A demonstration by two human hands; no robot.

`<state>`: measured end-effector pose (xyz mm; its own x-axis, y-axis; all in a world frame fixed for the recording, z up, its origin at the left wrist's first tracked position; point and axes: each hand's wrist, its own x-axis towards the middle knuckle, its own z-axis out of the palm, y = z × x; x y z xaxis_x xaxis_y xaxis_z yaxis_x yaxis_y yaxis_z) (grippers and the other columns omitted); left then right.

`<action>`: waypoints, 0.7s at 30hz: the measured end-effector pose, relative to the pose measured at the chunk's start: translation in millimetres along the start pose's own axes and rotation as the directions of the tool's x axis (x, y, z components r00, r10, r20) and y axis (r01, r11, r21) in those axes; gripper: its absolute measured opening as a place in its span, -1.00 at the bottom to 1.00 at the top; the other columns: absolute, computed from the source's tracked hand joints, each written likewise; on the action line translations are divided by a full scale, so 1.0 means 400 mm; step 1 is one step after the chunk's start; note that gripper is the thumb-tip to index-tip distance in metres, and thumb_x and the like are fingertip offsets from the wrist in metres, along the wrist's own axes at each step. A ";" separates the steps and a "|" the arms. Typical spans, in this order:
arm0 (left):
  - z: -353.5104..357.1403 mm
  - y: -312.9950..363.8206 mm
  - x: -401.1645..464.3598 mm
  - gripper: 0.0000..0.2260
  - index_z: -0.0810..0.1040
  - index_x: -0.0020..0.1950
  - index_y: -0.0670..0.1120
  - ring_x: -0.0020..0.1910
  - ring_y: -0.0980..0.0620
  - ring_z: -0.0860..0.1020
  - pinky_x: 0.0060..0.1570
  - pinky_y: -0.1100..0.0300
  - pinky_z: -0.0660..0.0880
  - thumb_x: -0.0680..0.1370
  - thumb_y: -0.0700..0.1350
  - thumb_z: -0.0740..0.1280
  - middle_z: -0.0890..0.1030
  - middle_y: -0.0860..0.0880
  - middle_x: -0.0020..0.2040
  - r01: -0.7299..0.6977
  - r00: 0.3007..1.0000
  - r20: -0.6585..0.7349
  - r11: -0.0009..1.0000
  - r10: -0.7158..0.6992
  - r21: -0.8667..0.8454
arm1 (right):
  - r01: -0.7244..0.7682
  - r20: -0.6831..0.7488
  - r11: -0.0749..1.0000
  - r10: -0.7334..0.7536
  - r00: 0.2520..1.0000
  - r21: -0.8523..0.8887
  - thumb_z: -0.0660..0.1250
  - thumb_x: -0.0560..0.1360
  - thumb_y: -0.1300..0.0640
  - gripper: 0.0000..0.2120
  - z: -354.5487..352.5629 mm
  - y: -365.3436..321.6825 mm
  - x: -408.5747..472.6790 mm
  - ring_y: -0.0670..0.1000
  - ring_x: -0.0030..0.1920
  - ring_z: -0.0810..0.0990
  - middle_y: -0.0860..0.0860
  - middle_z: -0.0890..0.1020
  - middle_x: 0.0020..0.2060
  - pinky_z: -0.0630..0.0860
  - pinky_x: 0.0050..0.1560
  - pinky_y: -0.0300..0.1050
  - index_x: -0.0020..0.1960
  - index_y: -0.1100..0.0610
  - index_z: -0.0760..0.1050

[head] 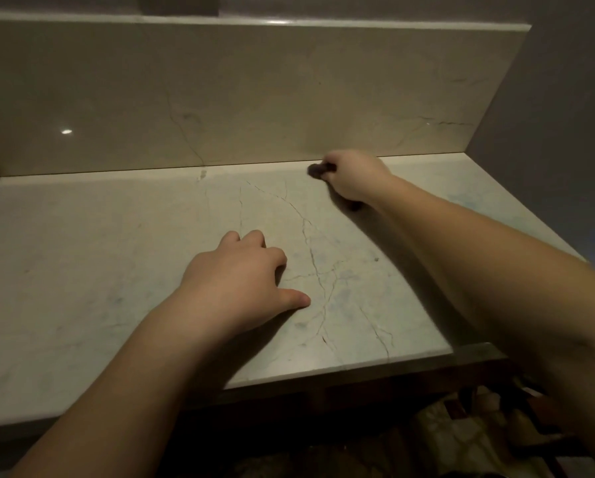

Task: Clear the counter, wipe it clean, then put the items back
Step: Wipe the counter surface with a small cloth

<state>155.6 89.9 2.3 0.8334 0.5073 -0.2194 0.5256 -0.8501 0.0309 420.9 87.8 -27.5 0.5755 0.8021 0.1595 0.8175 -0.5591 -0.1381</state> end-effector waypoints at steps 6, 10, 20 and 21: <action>0.005 -0.007 -0.003 -0.44 0.41 0.34 0.15 0.22 0.02 0.33 -0.15 0.12 0.35 0.45 0.42 0.18 0.40 0.06 0.23 -0.020 1.000 -0.010 1.000 0.020 0.013 | -0.193 -0.022 0.978 0.191 0.981 -0.075 0.19 0.58 -0.06 -0.78 -0.031 0.185 -0.026 0.20 0.13 0.51 0.12 0.59 0.11 0.38 -0.02 -0.01 0.11 0.02 0.49; 0.003 -0.006 -0.003 -0.45 0.42 0.34 0.14 0.22 0.02 0.32 -0.14 0.12 0.34 0.46 0.41 0.20 0.40 0.06 0.23 -0.021 1.000 0.000 1.000 0.021 0.005 | -0.165 -0.028 0.986 0.165 0.986 0.024 0.22 0.58 0.01 -0.76 -0.021 0.164 0.024 0.21 0.17 0.49 0.15 0.58 0.15 0.39 0.01 -0.03 0.17 0.08 0.50; 0.009 -0.006 0.003 -0.41 0.40 0.37 0.16 0.24 0.03 0.33 -0.10 0.13 0.41 0.43 0.43 0.20 0.40 0.06 0.27 -0.013 1.000 -0.007 1.000 0.013 0.006 | 0.287 0.073 0.950 -0.297 0.952 0.119 0.27 0.56 -0.01 -0.76 -0.042 0.066 -0.197 0.02 0.01 0.48 -0.02 0.56 0.02 0.40 0.01 -0.07 0.19 0.00 0.52; 0.010 -0.006 0.004 -0.41 0.40 0.37 0.16 0.24 0.03 0.33 -0.09 0.12 0.42 0.43 0.43 0.20 0.40 0.06 0.27 -0.013 1.000 -0.010 1.000 0.013 0.006 | 0.337 0.081 0.933 -0.348 0.934 0.130 0.28 0.55 -0.01 -0.76 -0.050 0.066 -0.237 -0.03 -0.03 0.45 -0.06 0.54 -0.01 0.38 -0.02 -0.10 0.19 0.00 0.52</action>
<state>154.8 92.3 -1.9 0.8417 0.4978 -0.2090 0.5139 -0.8574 0.0277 388.5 -7.2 -26.9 0.2510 0.9608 0.1177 0.9534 -0.2243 -0.2018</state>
